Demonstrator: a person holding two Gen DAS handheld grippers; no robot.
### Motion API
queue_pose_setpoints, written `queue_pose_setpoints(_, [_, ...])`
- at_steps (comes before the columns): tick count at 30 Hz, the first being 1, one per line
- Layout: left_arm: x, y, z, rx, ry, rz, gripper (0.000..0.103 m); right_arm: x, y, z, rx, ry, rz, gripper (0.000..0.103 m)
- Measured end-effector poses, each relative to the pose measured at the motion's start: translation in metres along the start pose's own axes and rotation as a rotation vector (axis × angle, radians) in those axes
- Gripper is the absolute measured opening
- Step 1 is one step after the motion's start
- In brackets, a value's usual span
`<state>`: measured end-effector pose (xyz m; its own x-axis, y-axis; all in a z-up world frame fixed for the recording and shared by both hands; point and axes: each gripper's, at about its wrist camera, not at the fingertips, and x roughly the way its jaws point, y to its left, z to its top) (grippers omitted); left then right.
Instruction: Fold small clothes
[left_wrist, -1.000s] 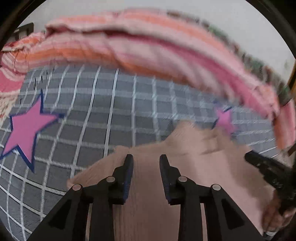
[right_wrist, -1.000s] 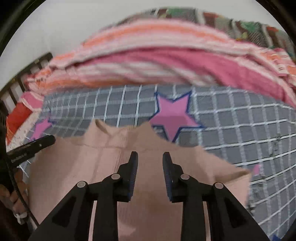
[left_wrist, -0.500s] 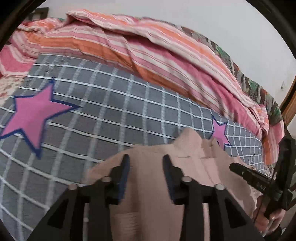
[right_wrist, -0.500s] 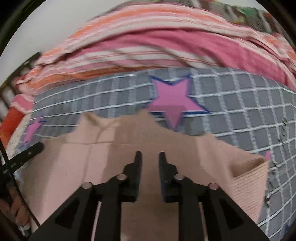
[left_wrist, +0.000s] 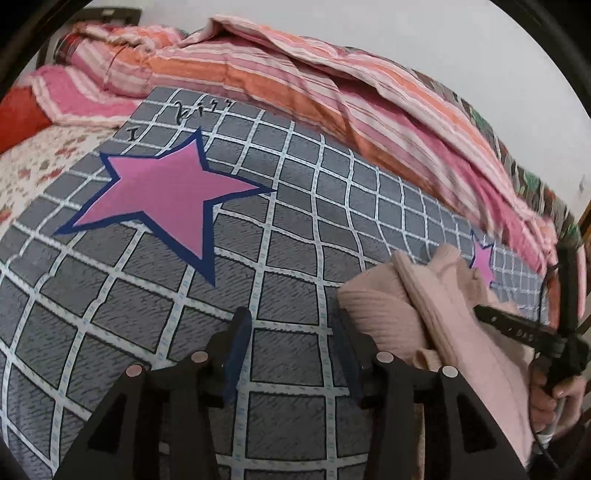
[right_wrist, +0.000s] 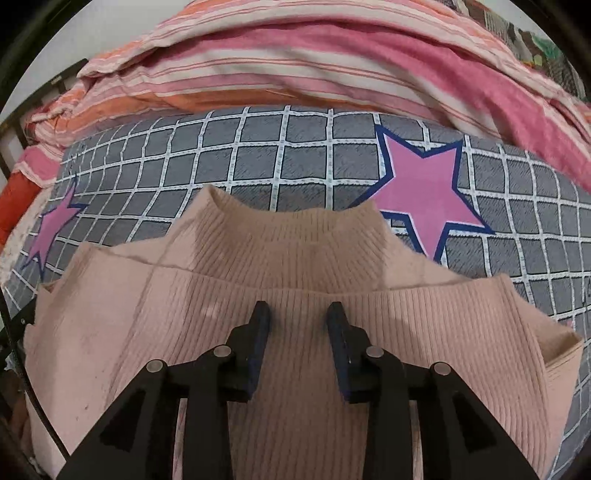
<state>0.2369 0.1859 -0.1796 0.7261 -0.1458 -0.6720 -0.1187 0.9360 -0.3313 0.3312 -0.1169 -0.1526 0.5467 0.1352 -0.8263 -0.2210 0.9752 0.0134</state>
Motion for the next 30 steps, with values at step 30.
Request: queue_pose_setpoints(30, [-0.086,-0.003,-0.072,-0.065,0.020,-0.215,0.052,-0.124,0.036,-0.167,-0.165,-0.119,0.011,0.024])
